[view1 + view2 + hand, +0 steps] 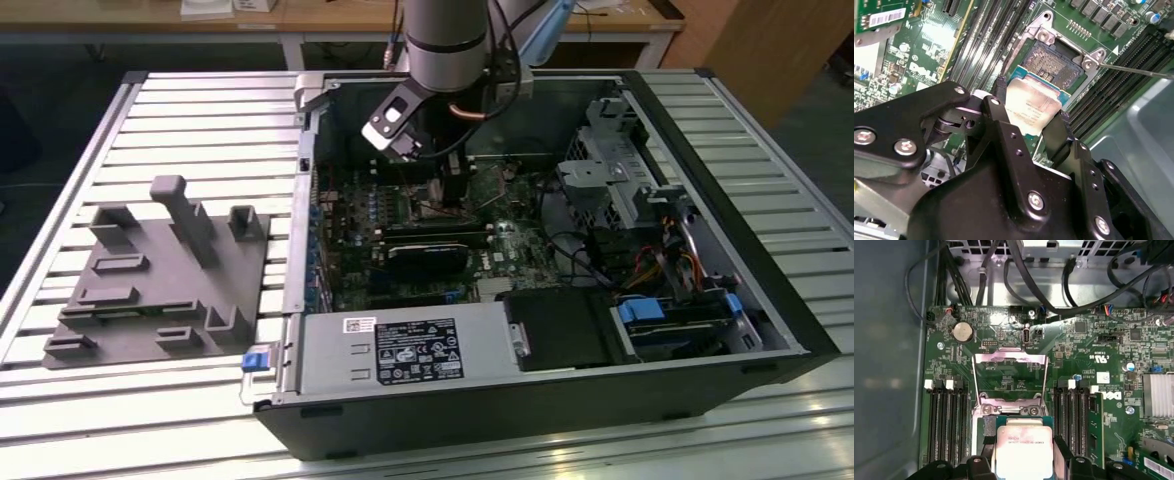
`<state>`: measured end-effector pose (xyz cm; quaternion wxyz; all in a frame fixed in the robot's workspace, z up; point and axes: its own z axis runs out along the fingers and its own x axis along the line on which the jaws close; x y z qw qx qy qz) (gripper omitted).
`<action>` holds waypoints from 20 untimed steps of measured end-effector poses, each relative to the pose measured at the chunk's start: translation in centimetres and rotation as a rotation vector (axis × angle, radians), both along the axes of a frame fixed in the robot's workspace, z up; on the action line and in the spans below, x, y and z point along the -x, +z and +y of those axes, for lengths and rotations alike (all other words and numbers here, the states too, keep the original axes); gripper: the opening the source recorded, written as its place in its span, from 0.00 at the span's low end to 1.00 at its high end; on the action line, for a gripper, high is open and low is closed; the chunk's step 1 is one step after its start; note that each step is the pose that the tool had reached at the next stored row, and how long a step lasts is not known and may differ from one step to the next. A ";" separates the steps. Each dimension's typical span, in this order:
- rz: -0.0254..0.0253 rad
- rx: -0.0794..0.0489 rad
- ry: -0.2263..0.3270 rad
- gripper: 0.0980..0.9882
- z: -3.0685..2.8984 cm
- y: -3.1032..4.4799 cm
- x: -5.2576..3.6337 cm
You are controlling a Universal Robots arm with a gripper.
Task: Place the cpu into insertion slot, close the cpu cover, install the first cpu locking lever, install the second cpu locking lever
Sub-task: 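Place the cpu into insertion slot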
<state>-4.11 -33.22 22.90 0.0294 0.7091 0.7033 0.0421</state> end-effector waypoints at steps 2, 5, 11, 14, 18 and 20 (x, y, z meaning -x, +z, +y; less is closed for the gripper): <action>-0.0001 0.000 0.000 0.49 0.05 -0.23 0.05; 0.0000 0.000 0.000 0.49 0.15 -0.61 0.14; -0.0002 0.000 0.001 0.49 0.24 -1.38 0.48; -0.0002 0.000 0.000 0.49 0.50 -1.60 0.94; -0.0002 0.000 0.002 0.49 0.68 -1.98 1.09; -0.0002 0.000 0.005 0.49 0.70 -2.18 1.09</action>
